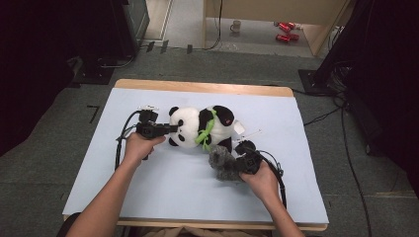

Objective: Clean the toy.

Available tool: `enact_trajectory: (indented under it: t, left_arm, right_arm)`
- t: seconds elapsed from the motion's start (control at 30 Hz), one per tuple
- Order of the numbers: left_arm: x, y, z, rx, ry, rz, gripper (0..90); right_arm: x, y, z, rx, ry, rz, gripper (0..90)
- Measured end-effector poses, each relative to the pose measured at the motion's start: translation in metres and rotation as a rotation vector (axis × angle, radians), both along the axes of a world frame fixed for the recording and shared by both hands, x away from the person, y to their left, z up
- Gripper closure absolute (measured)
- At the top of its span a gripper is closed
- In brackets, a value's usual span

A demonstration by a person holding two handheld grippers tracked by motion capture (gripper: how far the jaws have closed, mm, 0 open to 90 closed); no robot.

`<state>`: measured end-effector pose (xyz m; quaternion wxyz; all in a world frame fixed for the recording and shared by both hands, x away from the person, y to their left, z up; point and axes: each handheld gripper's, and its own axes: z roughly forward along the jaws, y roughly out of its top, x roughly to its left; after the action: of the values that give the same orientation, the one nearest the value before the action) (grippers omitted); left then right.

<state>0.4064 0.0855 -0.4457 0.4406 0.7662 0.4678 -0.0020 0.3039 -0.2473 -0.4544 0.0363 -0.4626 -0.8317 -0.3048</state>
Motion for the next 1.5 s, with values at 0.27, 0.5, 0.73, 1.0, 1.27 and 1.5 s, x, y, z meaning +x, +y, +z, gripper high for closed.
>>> enact_trajectory:
  t: [0.27, 0.5, 0.73, 1.0, 1.27, 1.5]
  left_arm:
    - [-0.005, 0.001, 0.008, -0.006, 0.057, -0.007, 73.0]
    - [-0.015, 0.0, 0.011, 0.021, 0.02, -0.019, 72.5]
    - [-0.013, 0.003, 0.008, 0.008, -0.055, -0.014, 65.5]
    - [-0.021, 0.017, 0.013, 0.071, -0.251, -0.086, 40.9]
    - [-0.017, 0.015, -0.012, 0.08, -0.137, -0.167, 34.0]
    - [-0.012, -0.001, -0.03, 0.111, -0.12, -0.182, 32.5]
  right_arm:
    - [0.005, 0.017, 0.045, 0.088, -0.114, 0.018, 77.4]
    - [0.032, 0.031, 0.062, 0.124, -0.187, -0.006, 77.4]
    - [0.059, 0.033, 0.051, 0.104, -0.181, -0.045, 77.6]
    - [0.068, 0.029, 0.051, 0.094, -0.177, -0.056, 77.6]
    - [0.073, 0.027, 0.054, 0.075, -0.173, -0.054, 77.6]
    - [0.077, 0.023, 0.053, 0.082, -0.164, -0.06, 77.6]
